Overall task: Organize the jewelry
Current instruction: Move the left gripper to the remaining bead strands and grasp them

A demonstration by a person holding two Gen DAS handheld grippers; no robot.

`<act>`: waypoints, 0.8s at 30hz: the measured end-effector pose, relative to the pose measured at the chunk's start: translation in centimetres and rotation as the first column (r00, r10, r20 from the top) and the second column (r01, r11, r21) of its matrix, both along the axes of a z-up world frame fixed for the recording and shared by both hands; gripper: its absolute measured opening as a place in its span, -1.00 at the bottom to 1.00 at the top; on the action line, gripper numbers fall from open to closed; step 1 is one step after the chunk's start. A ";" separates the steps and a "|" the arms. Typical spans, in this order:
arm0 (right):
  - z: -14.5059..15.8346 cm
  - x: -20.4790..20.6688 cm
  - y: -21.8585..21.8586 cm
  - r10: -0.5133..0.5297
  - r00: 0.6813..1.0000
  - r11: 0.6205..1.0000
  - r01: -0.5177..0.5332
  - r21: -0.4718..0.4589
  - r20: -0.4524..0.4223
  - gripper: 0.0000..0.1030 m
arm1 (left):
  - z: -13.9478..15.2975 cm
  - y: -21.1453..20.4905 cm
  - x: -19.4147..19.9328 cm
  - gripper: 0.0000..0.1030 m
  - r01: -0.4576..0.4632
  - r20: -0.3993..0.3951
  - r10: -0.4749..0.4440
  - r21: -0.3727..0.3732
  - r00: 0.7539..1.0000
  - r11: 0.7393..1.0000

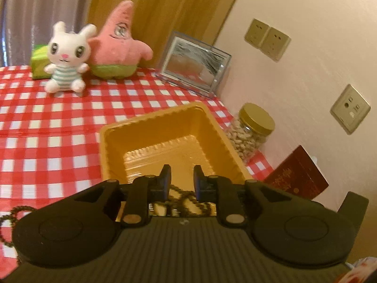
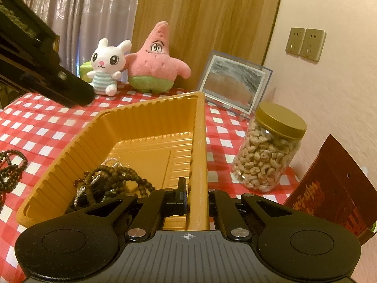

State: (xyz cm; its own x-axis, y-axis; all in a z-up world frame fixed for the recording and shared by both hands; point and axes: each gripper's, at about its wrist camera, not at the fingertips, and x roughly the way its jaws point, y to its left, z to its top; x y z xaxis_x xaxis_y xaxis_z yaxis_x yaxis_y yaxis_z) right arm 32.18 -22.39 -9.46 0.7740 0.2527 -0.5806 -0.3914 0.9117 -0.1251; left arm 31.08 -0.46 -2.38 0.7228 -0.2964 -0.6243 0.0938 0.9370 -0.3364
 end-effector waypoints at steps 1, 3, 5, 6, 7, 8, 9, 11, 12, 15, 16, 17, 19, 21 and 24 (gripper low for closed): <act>0.0 0.0 0.0 0.001 1.000 1.000 -0.001 0.000 0.000 -0.93 | 0.1 0.7 -0.4 -0.63 -0.020 0.000 0.020 0.006 1.000 1.000; 0.0 0.0 -0.1 0.002 1.000 1.000 -0.002 -0.001 0.000 -0.93 | 0.1 2.0 -0.9 -0.51 -0.060 -0.006 0.060 0.022 0.998 0.998; -0.1 0.0 -0.1 0.004 1.000 1.000 -0.004 -0.001 0.000 -0.93 | -0.2 3.7 -1.6 -0.47 -0.110 -0.015 0.111 0.050 0.994 0.993; -0.1 0.1 -0.1 0.004 1.000 1.000 -0.004 -0.001 0.000 -0.93 | -0.3 4.6 -2.0 -0.47 -0.130 -0.021 0.132 0.063 0.991 0.989; -0.1 0.1 -0.2 0.004 1.000 1.000 -0.004 -0.001 0.000 -0.93 | -0.4 5.4 -2.3 -0.47 -0.149 -0.028 0.152 0.073 0.988 0.986; -0.1 0.0 -0.1 0.004 1.000 1.000 -0.004 -0.001 0.000 -0.93 | -0.6 6.3 -2.8 -0.44 -0.174 -0.037 0.177 0.081 0.983 0.981; -0.1 0.1 -0.1 0.004 1.000 1.000 -0.004 -0.001 0.000 -0.93 | -0.8 7.3 -3.2 -0.41 -0.197 -0.044 0.202 0.088 0.978 0.976; -0.1 0.0 -0.1 0.003 1.000 1.000 -0.003 -0.001 0.000 -0.93 | -1.2 9.3 -4.1 -0.32 -0.249 -0.056 0.256 0.105 0.965 0.963; -0.1 0.0 -0.1 0.003 1.000 1.000 -0.003 -0.001 0.000 -0.93 | -1.4 10.3 -4.6 -0.28 -0.275 -0.062 0.284 0.116 0.957 0.954; -0.1 0.0 -0.1 0.003 1.000 1.000 -0.003 -0.001 0.000 -0.93 | -2.1 12.8 -6.0 -0.23 -0.341 -0.083 0.355 0.146 0.931 0.929; -0.1 0.1 -0.1 0.004 1.000 1.000 -0.004 -0.002 0.001 -0.93 | -2.5 13.6 -6.5 -0.21 -0.359 -0.092 0.376 0.154 0.922 0.920; -0.1 0.0 -0.1 0.003 1.000 1.000 -0.003 -0.002 0.001 -0.93 | -2.8 14.2 -6.9 -0.16 -0.374 -0.101 0.393 0.161 0.914 0.913; -0.1 0.0 -0.1 0.003 1.000 1.000 -0.003 -0.001 0.001 -0.93 | -3.6 15.1 -7.7 -0.12 -0.398 -0.119 0.421 0.177 0.899 0.900; -0.1 0.0 -0.1 0.002 1.000 1.000 -0.002 -0.001 0.001 -0.93 | -4.6 15.8 -8.4 -0.06 -0.413 -0.145 0.441 0.186 0.886 0.892; -0.1 0.1 -0.1 0.002 1.000 1.000 -0.002 -0.003 0.001 -0.93 | -6.2 16.1 -9.0 0.02 -0.414 -0.188 0.442 0.168 0.877 0.894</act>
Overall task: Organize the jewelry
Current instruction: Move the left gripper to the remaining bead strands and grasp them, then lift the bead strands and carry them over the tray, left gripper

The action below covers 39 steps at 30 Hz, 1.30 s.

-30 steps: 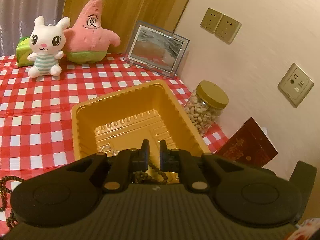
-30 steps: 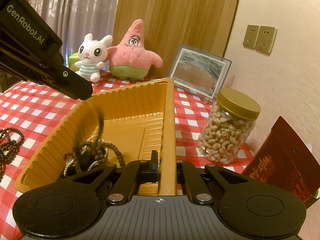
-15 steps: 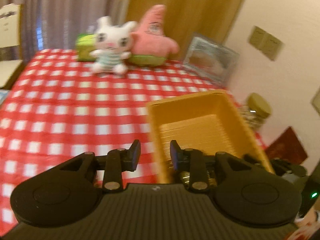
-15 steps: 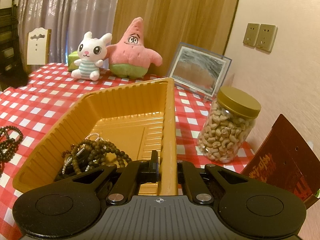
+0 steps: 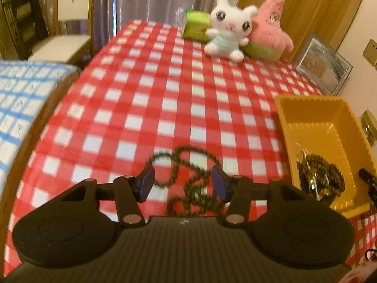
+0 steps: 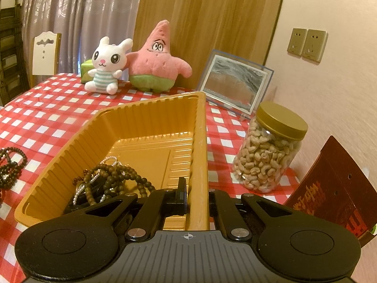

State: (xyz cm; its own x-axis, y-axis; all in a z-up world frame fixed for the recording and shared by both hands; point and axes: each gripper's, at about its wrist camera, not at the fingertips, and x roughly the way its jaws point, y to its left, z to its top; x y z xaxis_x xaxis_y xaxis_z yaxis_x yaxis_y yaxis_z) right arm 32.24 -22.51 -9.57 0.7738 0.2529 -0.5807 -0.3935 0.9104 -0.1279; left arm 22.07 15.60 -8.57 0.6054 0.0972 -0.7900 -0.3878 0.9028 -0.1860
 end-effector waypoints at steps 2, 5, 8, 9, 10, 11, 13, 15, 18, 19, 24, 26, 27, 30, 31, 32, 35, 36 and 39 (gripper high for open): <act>0.0 -0.1 0.1 0.000 1.000 1.000 0.000 -0.001 0.000 -0.93 | -1.0 -0.4 -0.1 0.10 0.002 -0.020 -0.003 -0.017 1.000 1.000; -0.1 -0.1 0.1 0.002 1.000 1.000 -0.002 -0.006 0.002 -0.93 | -2.2 -1.2 0.2 0.17 0.017 -0.039 -0.019 -0.046 0.999 0.999; -0.1 -0.1 0.1 0.002 1.000 1.000 -0.002 -0.007 0.002 -0.93 | -3.2 -2.2 0.6 0.20 0.031 -0.051 -0.034 -0.054 0.998 0.998; -0.1 -0.1 0.1 0.002 1.000 1.000 -0.002 -0.007 0.002 -0.93 | -3.5 -2.5 0.8 0.21 0.033 -0.053 -0.035 -0.054 0.998 0.998; -0.1 -0.1 0.1 0.002 1.000 1.000 -0.002 -0.007 0.002 -0.93 | -3.8 -2.7 1.0 0.22 0.033 -0.057 -0.036 -0.052 0.998 0.998; -0.1 -0.1 0.1 0.003 1.000 1.000 -0.003 -0.007 0.002 -0.93 | -4.1 -2.9 1.2 0.24 0.033 -0.063 -0.036 -0.045 0.997 0.998; -0.2 -0.2 0.2 0.004 1.000 1.000 -0.004 -0.007 0.002 -0.93 | -4.6 -3.5 1.6 0.24 0.029 -0.081 -0.029 -0.001 0.996 1.000; -0.2 -0.2 0.2 0.003 1.000 1.000 -0.003 -0.008 0.002 -0.93 | -5.1 -3.9 1.9 0.26 0.019 -0.097 -0.014 0.044 0.995 0.999; -0.2 -0.2 0.1 0.003 1.000 1.000 -0.003 -0.007 0.002 -0.93 | -5.7 -4.3 2.1 0.27 -0.001 -0.119 0.014 0.107 0.993 0.994; -0.2 -0.2 0.1 0.003 1.000 1.000 -0.003 -0.007 0.002 -0.93 | -5.9 -4.1 2.0 0.28 -0.019 -0.120 0.032 0.107 0.992 0.994; -0.2 -0.2 0.2 0.002 1.000 1.000 -0.002 -0.007 0.001 -0.93 | -6.1 -4.6 1.4 0.02 -0.017 -0.100 0.032 0.146 0.994 0.989; -0.2 -0.2 0.2 0.002 1.000 1.000 -0.002 -0.008 0.002 -0.93 | -6.1 -4.9 1.3 -0.20 -0.006 -0.095 0.021 0.150 0.995 0.989; -0.2 -0.2 0.1 0.002 1.000 1.000 -0.002 -0.008 0.001 -0.93 | -6.0 -5.1 1.3 -0.42 0.003 -0.094 0.012 0.156 0.995 0.988; -0.3 -0.2 0.1 0.003 1.000 1.000 -0.003 -0.008 0.001 -0.93 | -6.0 -5.3 1.3 -0.73 0.029 -0.093 -0.015 0.155 0.996 0.988; -0.3 -0.2 0.1 0.003 1.000 1.000 -0.003 -0.008 0.001 -0.93 | -6.0 -5.3 1.2 -0.73 0.036 -0.093 -0.022 0.152 0.995 0.988; -0.3 -0.2 0.1 0.004 1.000 1.000 -0.004 -0.009 0.001 -0.93 | -5.9 -5.2 1.0 -0.74 0.041 -0.093 -0.028 0.148 0.995 0.988; -0.3 -0.2 0.1 0.003 1.000 1.000 -0.003 -0.008 0.001 -0.93 | -5.6 -4.9 0.9 -0.74 0.053 -0.094 -0.041 0.125 0.995 0.991; -0.3 -0.2 0.1 0.003 1.000 1.000 -0.003 -0.008 0.001 -0.93 | -5.3 -4.8 0.7 -0.74 0.053 -0.086 -0.043 0.118 0.995 0.992; -0.3 -0.2 0.1 0.004 1.000 1.000 -0.004 -0.008 0.002 -0.93 | -3.9 -4.6 0.2 -0.74 0.067 -0.055 -0.060 0.131 0.997 0.989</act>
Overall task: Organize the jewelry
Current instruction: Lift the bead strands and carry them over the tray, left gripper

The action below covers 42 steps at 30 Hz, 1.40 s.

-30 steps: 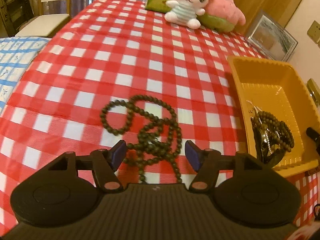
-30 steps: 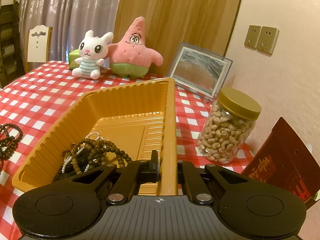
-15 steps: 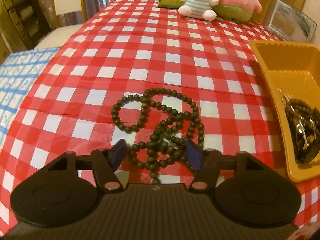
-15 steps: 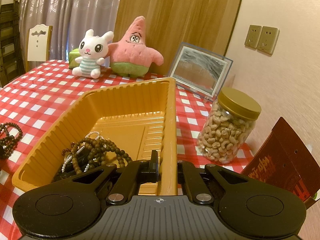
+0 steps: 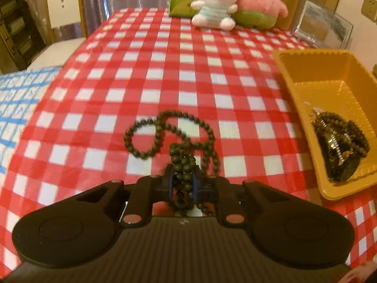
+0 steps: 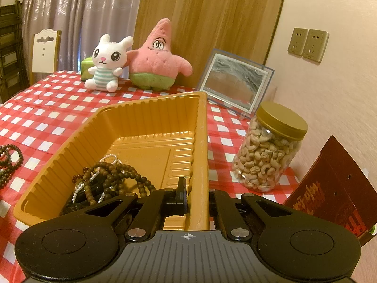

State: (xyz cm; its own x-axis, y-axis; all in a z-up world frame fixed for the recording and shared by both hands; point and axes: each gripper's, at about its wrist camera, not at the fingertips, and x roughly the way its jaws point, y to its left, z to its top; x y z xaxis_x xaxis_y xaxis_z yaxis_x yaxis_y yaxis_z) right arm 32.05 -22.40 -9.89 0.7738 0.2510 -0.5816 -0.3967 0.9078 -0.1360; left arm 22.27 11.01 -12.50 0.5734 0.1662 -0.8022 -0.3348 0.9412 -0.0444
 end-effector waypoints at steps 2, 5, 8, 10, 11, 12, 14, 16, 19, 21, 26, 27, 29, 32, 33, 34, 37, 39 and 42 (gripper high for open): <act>-0.1 -0.1 -0.1 0.002 1.000 1.000 -0.002 0.001 0.001 -0.93 | 1.4 0.3 -0.3 -0.74 0.011 0.029 -0.011 0.004 1.000 1.000; -0.1 -0.1 0.0 0.005 1.000 1.000 -0.005 0.002 0.004 -0.93 | 4.0 0.7 -0.8 -0.88 0.028 0.081 -0.030 0.022 0.996 0.999; -0.1 -0.1 0.0 0.008 1.000 1.000 -0.008 0.004 0.005 -0.93 | 6.9 1.2 -1.1 -0.88 0.044 0.139 -0.052 0.054 0.989 0.998; 0.0 -0.1 0.0 0.008 1.000 1.000 -0.008 0.006 0.005 -0.93 | 8.9 1.3 -1.3 -0.88 0.059 0.174 -0.072 0.079 0.982 0.995; 0.0 -0.1 0.0 0.008 1.000 1.000 -0.008 0.008 0.005 -0.93 | 9.8 1.3 -1.3 -0.88 0.067 0.187 -0.083 0.091 0.979 0.994; 0.0 0.0 0.0 0.008 1.000 1.000 -0.008 0.008 0.006 -0.93 | 10.7 1.3 -1.2 -0.88 0.075 0.200 -0.093 0.099 0.975 0.992; 0.1 0.0 0.1 0.009 1.000 1.000 -0.009 0.009 0.005 -0.93 | 12.3 1.2 -1.1 -0.88 0.088 0.229 -0.109 0.102 0.967 0.991; 0.1 0.1 0.1 0.009 1.000 1.000 -0.009 0.010 0.005 -0.93 | 13.9 1.0 -1.2 -0.88 0.103 0.258 -0.130 0.116 0.957 0.988; 0.1 0.1 0.2 0.010 1.000 1.000 -0.010 0.010 0.006 -0.93 | 16.1 0.6 -1.2 -0.88 0.123 0.294 -0.157 0.131 0.943 0.984; 0.1 0.1 0.2 0.010 1.000 1.000 -0.010 0.012 0.005 -0.93 | 17.4 0.3 -1.3 -0.88 0.138 0.325 -0.171 0.122 0.930 0.983; 0.1 0.2 0.2 0.010 1.000 1.000 -0.010 0.016 0.004 -0.93 | 20.3 -0.8 -1.7 -0.88 0.175 0.391 -0.212 0.128 0.895 0.976; 0.1 0.2 0.2 0.010 1.000 1.000 -0.011 0.016 0.004 -0.93 | 20.9 -1.0 -1.7 -0.88 0.184 0.403 -0.220 0.128 0.888 0.975; 0.1 0.2 0.2 0.012 1.000 1.000 -0.012 0.017 0.004 -0.93 | 21.9 -1.4 -1.7 -0.88 0.196 0.424 -0.235 0.135 0.875 0.971; 0.1 0.2 0.2 0.012 1.000 1.000 -0.012 0.019 0.004 -0.93 | 23.5 -1.9 -1.5 -0.88 0.220 0.451 -0.265 0.150 0.853 0.964; 0.1 0.2 0.2 0.012 1.000 1.000 -0.012 0.019 0.004 -0.93 | 24.0 -2.1 -1.4 -0.88 0.227 0.457 -0.274 0.156 0.846 0.961; 0.1 0.2 0.2 0.012 1.000 1.000 -0.012 0.018 0.004 -0.93 | 24.5 -2.3 -1.2 -0.88 0.234 0.463 -0.282 0.160 0.840 0.959; 0.1 0.2 0.2 0.012 1.000 1.000 -0.012 0.021 0.003 -0.93 | 25.6 -3.1 -0.6 -0.88 0.263 0.478 -0.317 0.178 0.819 0.948; 0.1 0.2 0.3 0.012 1.000 1.000 -0.012 0.022 0.004 -0.93 | 26.2 -3.8 -0.1 -0.88 0.284 0.490 -0.340 0.187 0.803 0.940; 0.1 0.2 0.3 0.012 1.000 1.000 -0.012 0.022 0.003 -0.93 | 27.3 -4.9 0.7 -0.88 0.317 0.513 -0.375 0.200 0.772 0.927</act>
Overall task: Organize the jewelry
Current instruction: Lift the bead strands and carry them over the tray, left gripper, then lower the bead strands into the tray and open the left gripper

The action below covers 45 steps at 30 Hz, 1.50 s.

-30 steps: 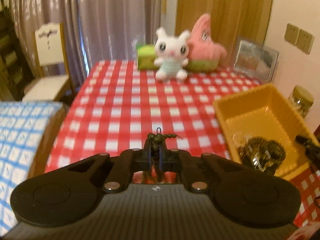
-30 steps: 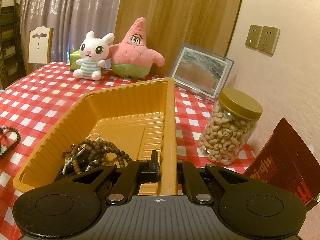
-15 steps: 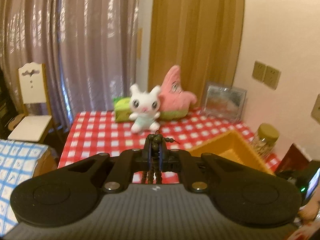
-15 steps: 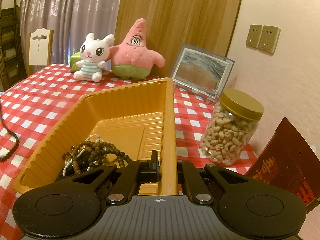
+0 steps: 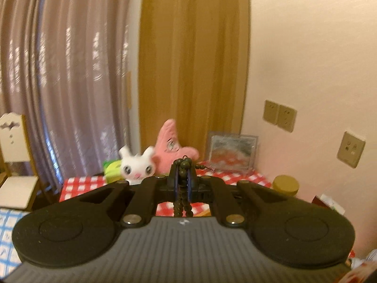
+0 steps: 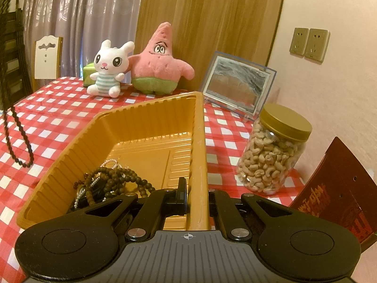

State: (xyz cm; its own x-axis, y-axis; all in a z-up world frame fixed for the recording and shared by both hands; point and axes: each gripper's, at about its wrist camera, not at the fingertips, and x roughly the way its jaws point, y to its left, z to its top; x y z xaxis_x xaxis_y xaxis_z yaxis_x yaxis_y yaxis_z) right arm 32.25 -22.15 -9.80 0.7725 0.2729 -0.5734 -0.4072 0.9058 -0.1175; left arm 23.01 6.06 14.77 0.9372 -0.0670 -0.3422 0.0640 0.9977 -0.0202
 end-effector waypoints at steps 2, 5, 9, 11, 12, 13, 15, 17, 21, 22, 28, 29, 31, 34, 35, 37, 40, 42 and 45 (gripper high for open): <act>0.0 0.0 0.0 0.000 1.000 1.000 0.000 0.001 0.000 -0.93 | 0.7 -0.8 0.6 -0.88 0.031 0.027 -0.031 -0.002 0.999 1.000; 0.0 0.0 0.0 -0.001 1.000 1.000 0.001 0.003 -0.001 -0.93 | 1.5 -2.1 1.7 -0.88 0.077 0.064 -0.076 -0.006 0.995 0.997; 0.1 0.0 0.1 0.000 1.000 1.000 0.000 0.008 0.000 -0.93 | 1.6 -3.6 3.5 -0.88 0.122 0.082 -0.119 -0.039 0.990 0.992; 0.2 0.0 0.1 0.001 1.000 1.000 -0.001 0.010 0.000 -0.93 | 1.1 -4.2 4.3 -0.88 0.142 0.072 -0.137 -0.059 0.988 0.988; 0.2 0.0 0.1 0.001 1.000 1.000 -0.001 0.011 0.000 -0.93 | 0.7 -4.6 4.8 -0.88 0.150 0.057 -0.147 -0.069 0.988 0.986; 0.2 -0.1 0.1 0.001 1.000 1.000 -0.001 0.011 0.000 -0.93 | 0.3 -4.9 5.2 -0.88 0.159 0.043 -0.156 -0.079 0.987 0.984; 0.2 -0.1 0.1 0.001 1.000 1.000 -0.001 0.012 -0.001 -0.93 | -1.1 -5.6 6.1 -0.88 0.170 0.001 -0.171 -0.101 0.985 0.980; 0.2 0.0 0.2 0.000 1.000 1.000 0.000 0.013 -0.003 -0.93 | -2.9 -6.1 6.9 -0.88 0.171 -0.054 -0.179 -0.120 0.982 0.978; 0.3 0.1 0.1 -0.001 1.000 1.000 0.001 0.016 -0.005 -0.93 | -7.5 -7.2 8.8 -0.88 0.163 -0.186 -0.198 -0.188 0.962 0.968; 0.3 0.1 0.1 -0.001 1.000 1.000 0.001 0.016 -0.005 -0.93 | -8.7 -7.3 9.0 -0.88 0.159 -0.215 -0.202 -0.201 0.955 0.966; 0.1 0.3 -0.1 -0.002 1.000 1.000 0.002 0.017 -0.009 -0.93 | -14.0 -8.4 10.2 -0.88 0.145 -0.334 -0.224 -0.244 0.916 0.959; 0.1 0.3 -0.1 -0.002 1.000 1.000 0.002 0.017 -0.010 -0.93 | -14.4 -8.5 10.4 -0.88 0.144 -0.343 -0.226 -0.248 0.912 0.958; 0.0 0.3 -0.2 -0.003 1.000 1.000 0.003 0.018 -0.013 -0.93 | -15.1 -8.9 10.6 -0.87 0.151 -0.356 -0.236 -0.251 0.904 0.956; -0.1 0.4 -0.2 -0.005 1.000 1.000 0.005 0.018 -0.017 -0.93 | -16.2 -9.2 10.7 -0.75 0.145 -0.386 -0.236 -0.250 0.892 0.957; -0.1 0.4 -0.2 -0.005 1.000 1.000 0.005 0.020 -0.018 -0.93 | -16.3 -9.2 10.7 -0.62 0.138 -0.392 -0.230 -0.251 0.890 0.958; -0.1 0.4 -0.2 -0.005 1.000 1.000 0.005 0.020 -0.018 -0.93 | -16.9 -9.2 10.8 -0.56 0.124 -0.409 -0.218 -0.245 0.886 0.962; -0.1 0.5 -0.3 -0.004 1.000 1.000 0.004 0.021 -0.020 -0.93 | -17.2 -8.9 10.8 -0.48 0.108 -0.425 -0.206 -0.245 0.882 0.964; -0.1 0.5 -0.3 -0.004 1.000 1.000 0.004 0.021 -0.019 -0.93 | -17.3 -8.7 10.5 -0.44 0.095 -0.427 -0.189 -0.232 0.884 0.968; -0.2 0.5 -0.3 -0.001 1.000 1.000 0.002 0.022 -0.019 -0.93 | -17.2 -8.0 9.9 -0.36 0.071 -0.427 -0.163 -0.223 0.889 0.972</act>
State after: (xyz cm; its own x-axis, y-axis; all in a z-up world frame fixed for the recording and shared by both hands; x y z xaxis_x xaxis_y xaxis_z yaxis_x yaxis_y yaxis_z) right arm 32.80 -22.47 -9.97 0.7619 0.2844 -0.5820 -0.4078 0.9086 -0.0898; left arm 32.89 -1.98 -2.47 0.6743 -0.2755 -0.6852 0.1190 0.9562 -0.2674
